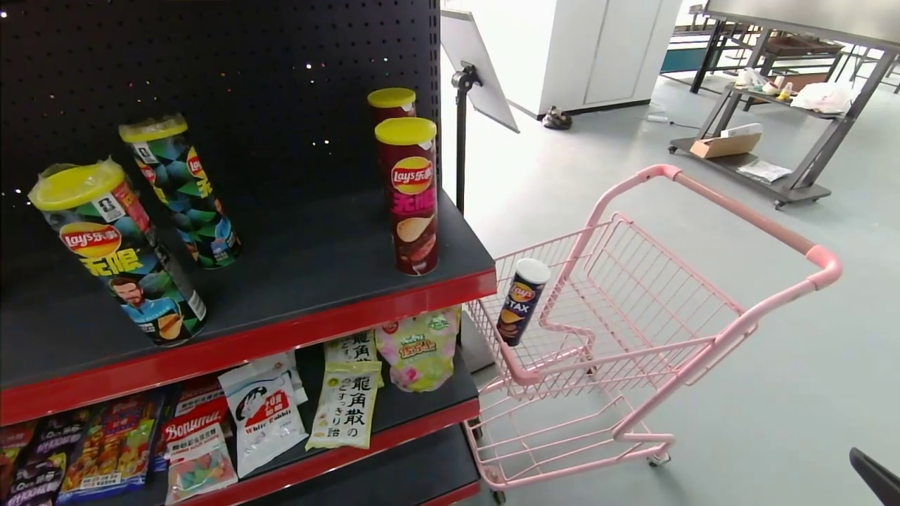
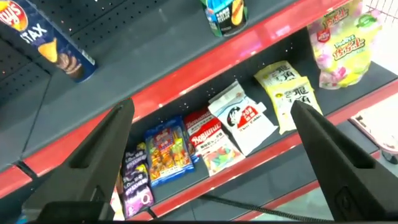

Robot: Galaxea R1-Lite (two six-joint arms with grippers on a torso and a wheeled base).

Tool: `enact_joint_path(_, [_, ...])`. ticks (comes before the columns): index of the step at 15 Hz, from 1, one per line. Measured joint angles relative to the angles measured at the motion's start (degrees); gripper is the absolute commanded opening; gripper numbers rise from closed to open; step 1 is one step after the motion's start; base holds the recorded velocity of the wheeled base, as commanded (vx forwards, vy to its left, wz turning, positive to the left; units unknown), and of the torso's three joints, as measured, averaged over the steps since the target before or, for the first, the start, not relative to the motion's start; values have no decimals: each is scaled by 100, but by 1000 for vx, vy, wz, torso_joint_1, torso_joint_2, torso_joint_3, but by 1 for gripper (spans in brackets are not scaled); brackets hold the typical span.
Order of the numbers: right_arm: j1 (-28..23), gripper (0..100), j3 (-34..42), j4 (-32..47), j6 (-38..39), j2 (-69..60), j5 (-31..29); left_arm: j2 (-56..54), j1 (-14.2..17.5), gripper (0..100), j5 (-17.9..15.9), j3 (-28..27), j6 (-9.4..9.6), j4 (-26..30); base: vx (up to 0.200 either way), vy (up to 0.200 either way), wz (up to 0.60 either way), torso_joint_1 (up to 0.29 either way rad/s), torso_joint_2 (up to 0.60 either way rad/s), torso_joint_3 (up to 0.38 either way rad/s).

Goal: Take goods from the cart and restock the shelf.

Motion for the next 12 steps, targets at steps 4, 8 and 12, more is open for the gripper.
enact_joint_path(4, [0, 100, 72, -12, 4, -61, 0, -39, 0, 100, 0, 2, 11, 0, 0, 0, 0, -139, 374, 233])
enact_joint_path(8, [0, 100, 207, -6, 0, -155, 0, -48, 5, 100, 0, -20, 217, -9, 0, 0, 0, -162, 437, 288])
enact_joint_path(12, [0, 100, 227, -6, 0, -168, 0, -48, 5, 100, 0, -11, 222, -2, 0, 0, 0, -172, 544, 361])
